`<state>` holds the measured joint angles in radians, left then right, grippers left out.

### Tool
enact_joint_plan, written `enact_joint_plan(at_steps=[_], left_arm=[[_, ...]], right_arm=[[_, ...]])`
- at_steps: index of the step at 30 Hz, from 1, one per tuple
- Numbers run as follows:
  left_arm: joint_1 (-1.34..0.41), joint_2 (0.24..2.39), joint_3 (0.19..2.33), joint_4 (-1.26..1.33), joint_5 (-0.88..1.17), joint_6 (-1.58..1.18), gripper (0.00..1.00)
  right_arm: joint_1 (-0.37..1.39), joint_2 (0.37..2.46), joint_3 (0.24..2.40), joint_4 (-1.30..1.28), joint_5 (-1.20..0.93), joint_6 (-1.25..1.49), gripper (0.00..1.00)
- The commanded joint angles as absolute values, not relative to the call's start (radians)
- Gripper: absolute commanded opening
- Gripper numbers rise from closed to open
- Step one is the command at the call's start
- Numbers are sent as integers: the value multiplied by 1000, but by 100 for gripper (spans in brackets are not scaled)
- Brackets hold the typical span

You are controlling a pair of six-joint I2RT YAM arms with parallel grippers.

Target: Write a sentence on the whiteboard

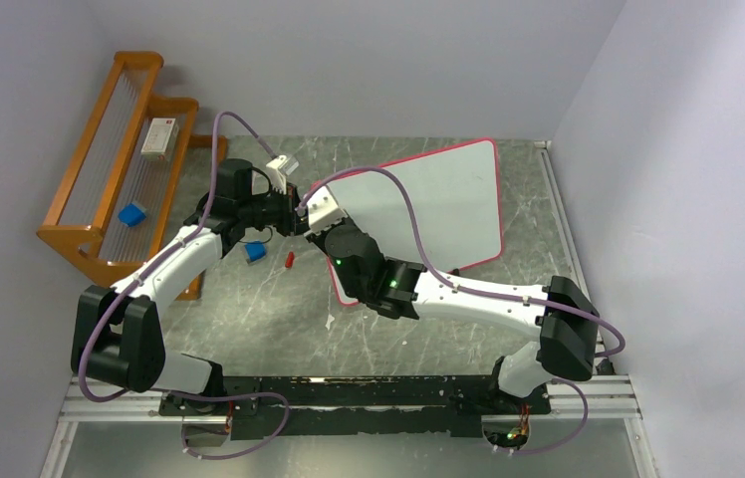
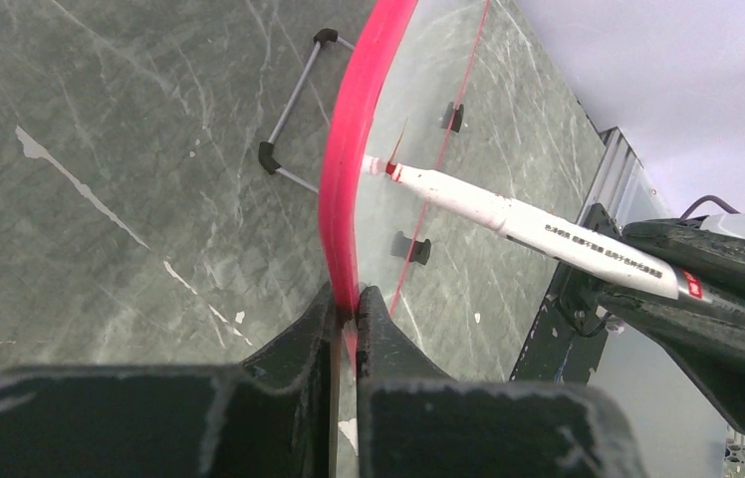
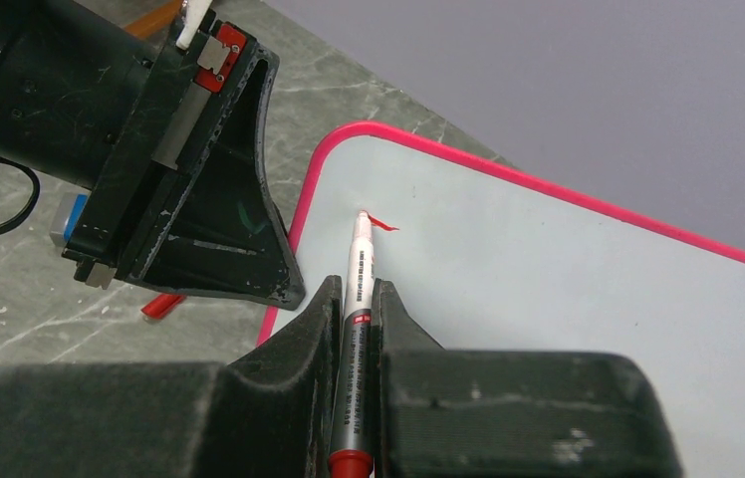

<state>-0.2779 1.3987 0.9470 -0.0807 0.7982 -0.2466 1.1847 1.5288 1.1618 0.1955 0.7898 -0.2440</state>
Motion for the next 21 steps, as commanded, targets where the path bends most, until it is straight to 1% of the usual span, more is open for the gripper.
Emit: enact_joint_plan(at_steps=[1,21], left_arm=[[-282,1373,946,-103,764,-213,5],[-282,1368,945,-108,755,-208,5]], right_arm=[[1185,1544,1182,172,799,-227,0],[1169,1511,1144,163,880,-225,0]])
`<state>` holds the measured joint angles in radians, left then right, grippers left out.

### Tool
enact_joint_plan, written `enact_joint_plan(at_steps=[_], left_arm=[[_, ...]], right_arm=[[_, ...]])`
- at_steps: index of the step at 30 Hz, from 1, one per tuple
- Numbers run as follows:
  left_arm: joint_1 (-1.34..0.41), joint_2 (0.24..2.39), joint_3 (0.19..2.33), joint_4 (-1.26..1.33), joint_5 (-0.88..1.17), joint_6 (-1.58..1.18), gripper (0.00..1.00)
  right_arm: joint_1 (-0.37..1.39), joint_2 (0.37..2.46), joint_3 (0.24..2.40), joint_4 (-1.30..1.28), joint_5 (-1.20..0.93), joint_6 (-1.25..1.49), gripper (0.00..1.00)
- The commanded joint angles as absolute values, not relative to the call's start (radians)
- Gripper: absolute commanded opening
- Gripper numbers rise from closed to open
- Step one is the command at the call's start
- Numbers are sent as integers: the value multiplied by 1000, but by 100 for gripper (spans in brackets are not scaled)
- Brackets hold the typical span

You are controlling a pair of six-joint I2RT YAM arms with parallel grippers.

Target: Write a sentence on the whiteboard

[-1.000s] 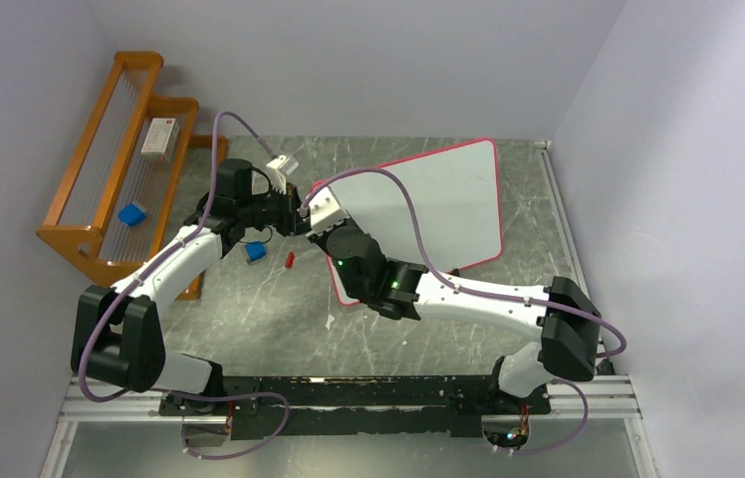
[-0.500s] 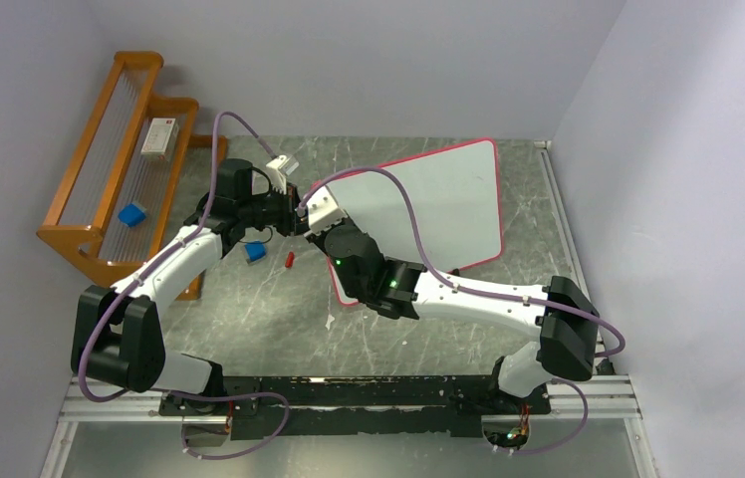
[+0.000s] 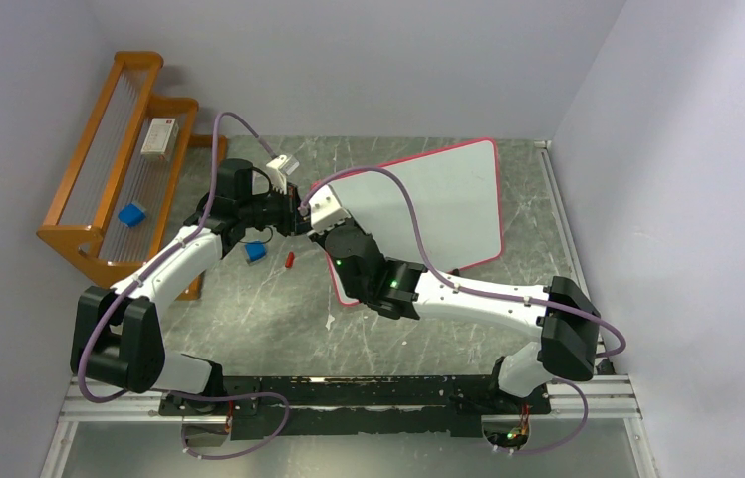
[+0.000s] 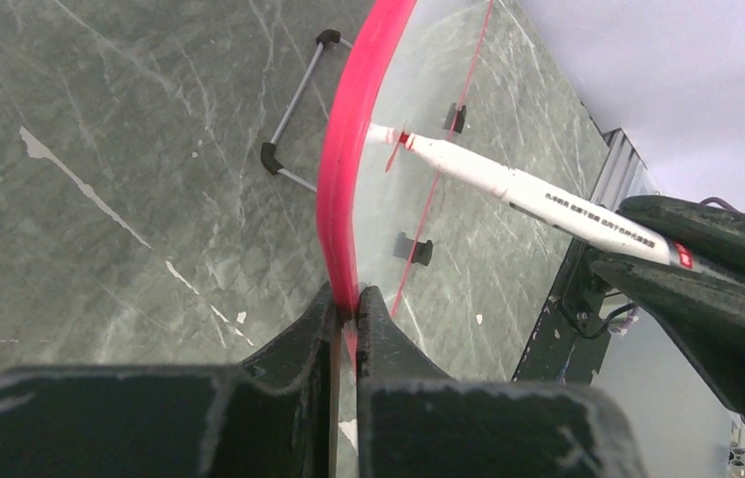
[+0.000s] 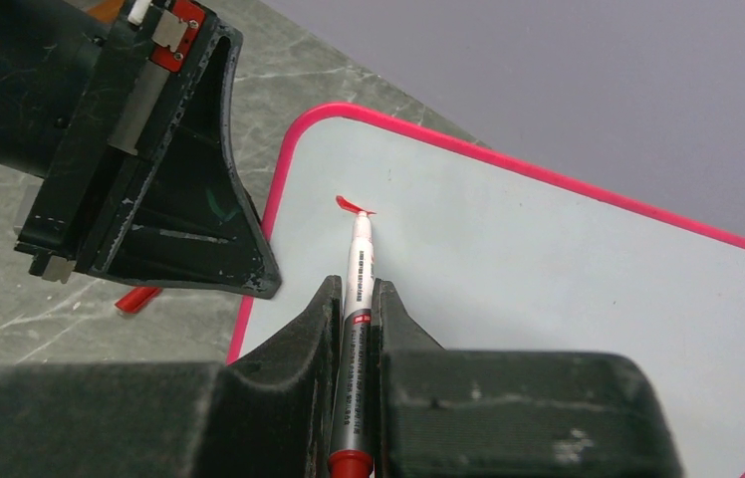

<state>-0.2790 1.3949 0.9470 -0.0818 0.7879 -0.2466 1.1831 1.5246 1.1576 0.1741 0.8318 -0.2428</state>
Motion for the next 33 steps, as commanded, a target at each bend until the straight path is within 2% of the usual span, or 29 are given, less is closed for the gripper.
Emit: enact_joint_plan(at_steps=[1,8,18,33], left_arm=[[-282,1369,945,-107,755,-209,5],[-282,1371,945,-108,753,-208,5],[-282,1371,944,-106,742,-212,5],[-282,1370,943,-104,746,-215,5]], right_arm=[[1167,1509,1144,161,885,-223,0],[1157,1497,1131,167,888,-216,0],[1158,1431,1111,147,754,-190,0],[1158,1477,1125,192,779,-216,0]])
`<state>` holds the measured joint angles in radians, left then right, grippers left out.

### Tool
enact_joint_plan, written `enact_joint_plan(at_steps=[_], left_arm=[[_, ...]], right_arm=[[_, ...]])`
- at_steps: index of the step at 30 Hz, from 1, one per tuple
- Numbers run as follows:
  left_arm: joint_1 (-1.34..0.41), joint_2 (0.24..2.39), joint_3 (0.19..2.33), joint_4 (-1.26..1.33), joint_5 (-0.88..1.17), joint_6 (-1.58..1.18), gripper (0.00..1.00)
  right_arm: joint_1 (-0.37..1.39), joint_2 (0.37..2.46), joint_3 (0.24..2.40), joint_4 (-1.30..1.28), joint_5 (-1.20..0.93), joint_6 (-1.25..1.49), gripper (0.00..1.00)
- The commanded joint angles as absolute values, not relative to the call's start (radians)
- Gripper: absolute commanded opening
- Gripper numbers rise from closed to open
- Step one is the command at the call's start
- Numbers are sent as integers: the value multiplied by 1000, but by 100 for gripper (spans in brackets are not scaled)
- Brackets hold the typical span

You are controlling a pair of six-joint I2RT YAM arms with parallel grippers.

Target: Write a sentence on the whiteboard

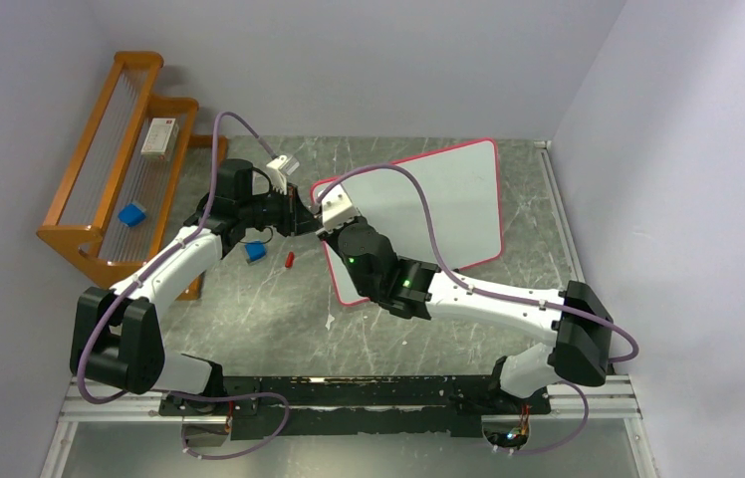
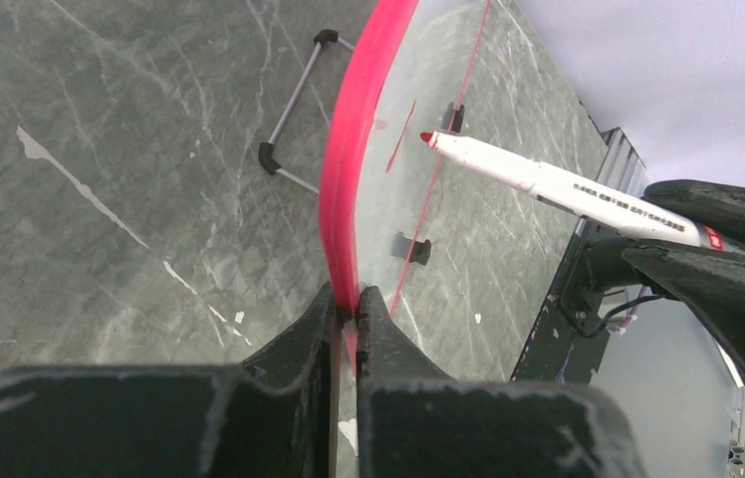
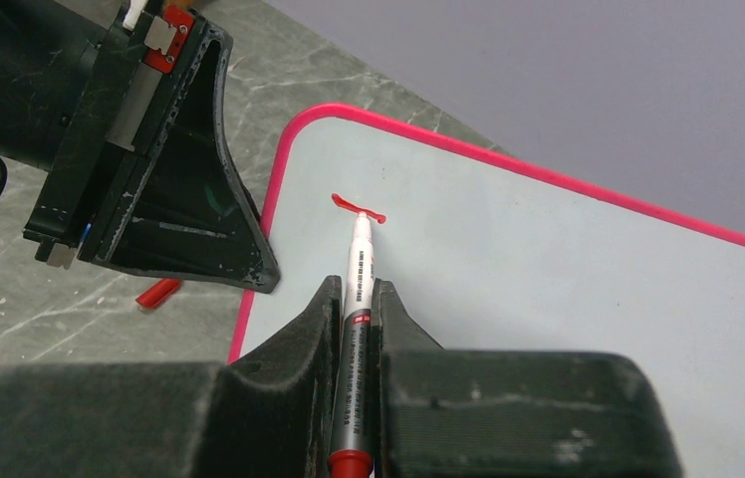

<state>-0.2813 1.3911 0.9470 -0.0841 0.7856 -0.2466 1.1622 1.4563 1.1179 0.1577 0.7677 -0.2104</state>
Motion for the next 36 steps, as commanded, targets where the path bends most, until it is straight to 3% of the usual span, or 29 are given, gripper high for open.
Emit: enact_joint_plan(at_steps=[1,36], left_arm=[[-282,1370,943,-104,746,-215,5],[-282,1370,943,-102,747,-214,5]], right_arm=[[1158,1481,1126,194,779,-218,0],[1157,1487,1135,121,783,-186,0]])
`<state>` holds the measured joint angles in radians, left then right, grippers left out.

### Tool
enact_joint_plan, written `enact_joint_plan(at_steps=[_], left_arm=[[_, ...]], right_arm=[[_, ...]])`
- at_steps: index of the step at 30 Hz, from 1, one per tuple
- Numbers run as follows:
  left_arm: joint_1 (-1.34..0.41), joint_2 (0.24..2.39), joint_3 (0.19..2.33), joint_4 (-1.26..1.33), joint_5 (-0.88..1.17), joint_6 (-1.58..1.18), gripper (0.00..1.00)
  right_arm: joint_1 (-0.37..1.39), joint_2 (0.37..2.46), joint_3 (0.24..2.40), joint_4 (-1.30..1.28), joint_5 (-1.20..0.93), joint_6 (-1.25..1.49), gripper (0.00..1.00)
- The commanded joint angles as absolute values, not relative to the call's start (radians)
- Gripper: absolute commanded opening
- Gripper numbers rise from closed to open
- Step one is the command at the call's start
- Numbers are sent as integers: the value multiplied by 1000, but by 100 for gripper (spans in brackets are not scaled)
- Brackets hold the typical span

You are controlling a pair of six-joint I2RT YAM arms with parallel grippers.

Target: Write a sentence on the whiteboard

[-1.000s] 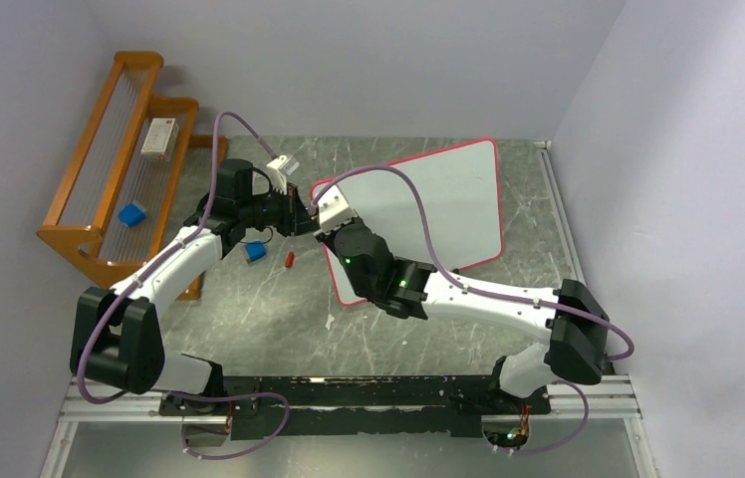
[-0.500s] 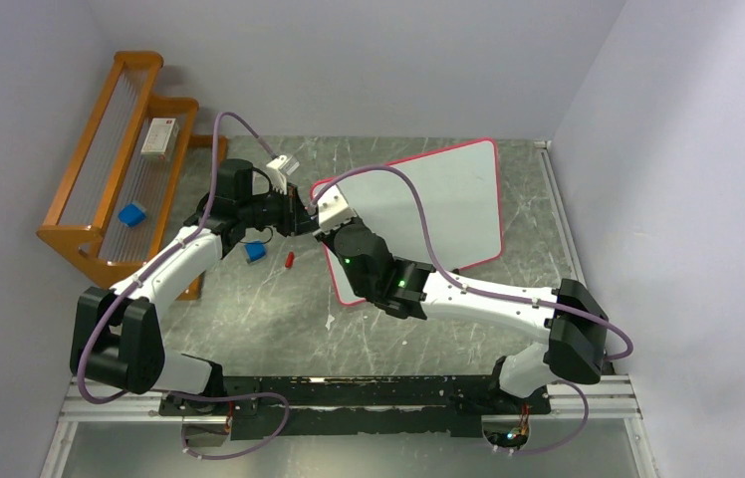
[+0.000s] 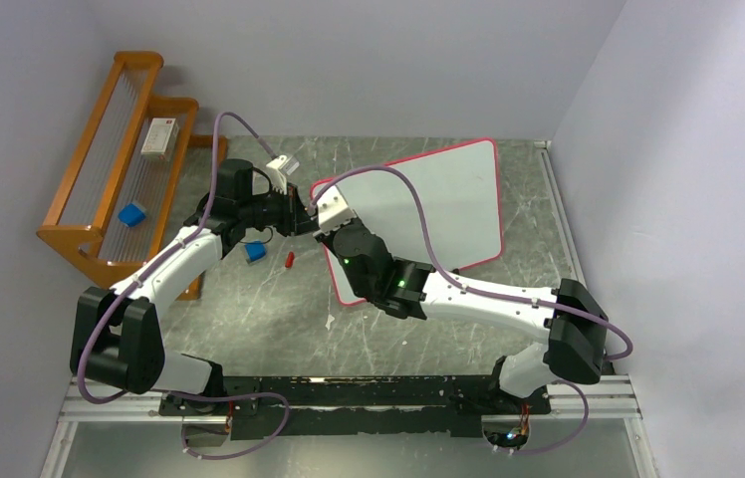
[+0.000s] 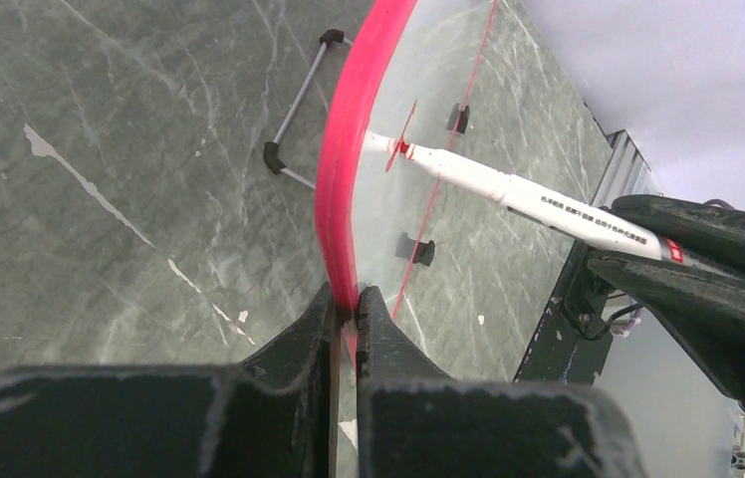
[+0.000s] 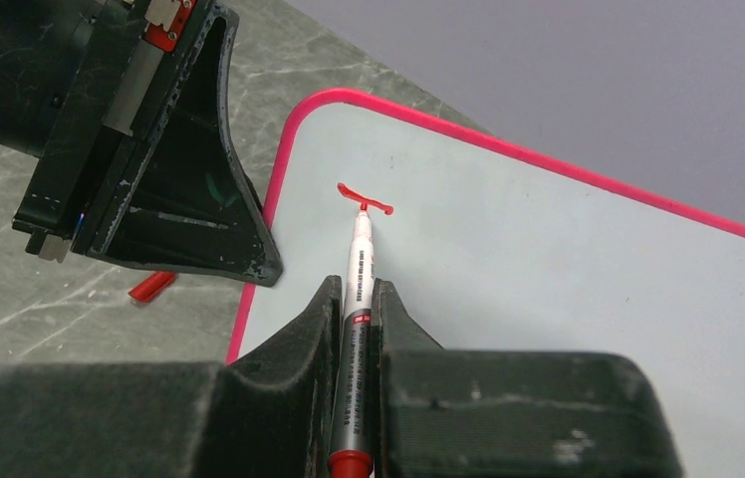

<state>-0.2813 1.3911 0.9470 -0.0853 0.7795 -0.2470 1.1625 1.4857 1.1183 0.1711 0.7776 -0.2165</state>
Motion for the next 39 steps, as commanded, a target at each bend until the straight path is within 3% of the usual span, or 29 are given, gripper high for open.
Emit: enact_joint_plan(at_steps=[1,39], left_arm=[[-282,1369,943,-102,747,-214,5],[-284,1369,937,-88,756,-227,5]], right_arm=[[1157,1485,1136,113,781,-182,0],[1200,1457,1118,-53,746,-63,0]])
